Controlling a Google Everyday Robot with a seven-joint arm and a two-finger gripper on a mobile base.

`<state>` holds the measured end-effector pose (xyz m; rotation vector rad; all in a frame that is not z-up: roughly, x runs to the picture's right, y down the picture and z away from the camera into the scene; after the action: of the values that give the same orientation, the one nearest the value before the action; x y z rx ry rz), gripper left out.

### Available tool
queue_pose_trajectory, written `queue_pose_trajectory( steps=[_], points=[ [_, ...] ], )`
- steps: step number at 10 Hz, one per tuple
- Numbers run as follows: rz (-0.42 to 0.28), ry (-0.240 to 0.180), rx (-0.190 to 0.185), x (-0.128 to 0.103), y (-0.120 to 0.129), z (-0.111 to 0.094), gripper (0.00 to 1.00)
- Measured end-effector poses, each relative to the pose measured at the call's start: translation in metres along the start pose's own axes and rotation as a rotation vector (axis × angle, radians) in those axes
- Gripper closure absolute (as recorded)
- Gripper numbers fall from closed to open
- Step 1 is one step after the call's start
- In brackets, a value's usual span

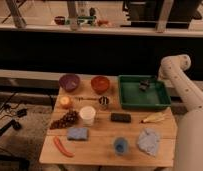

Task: Wipe tray with brush

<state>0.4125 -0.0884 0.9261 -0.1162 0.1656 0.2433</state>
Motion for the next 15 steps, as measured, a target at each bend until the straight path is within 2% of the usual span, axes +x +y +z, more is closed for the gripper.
queue_pose_trajectory(
  steps=[2, 4, 7, 12, 15],
  points=[
    [-0.013, -0.027, -0.009, -0.015, 0.007, -0.002, 1.0],
    [-0.03, -0.072, -0.028, -0.039, 0.029, -0.01, 1.0],
    [-0.049, -0.143, -0.053, -0.054, 0.059, -0.029, 1.0],
    [-0.048, -0.167, -0.062, -0.034, 0.083, -0.061, 1.0],
    [-0.03, -0.146, -0.053, -0.011, 0.083, -0.07, 1.0]
  ],
)
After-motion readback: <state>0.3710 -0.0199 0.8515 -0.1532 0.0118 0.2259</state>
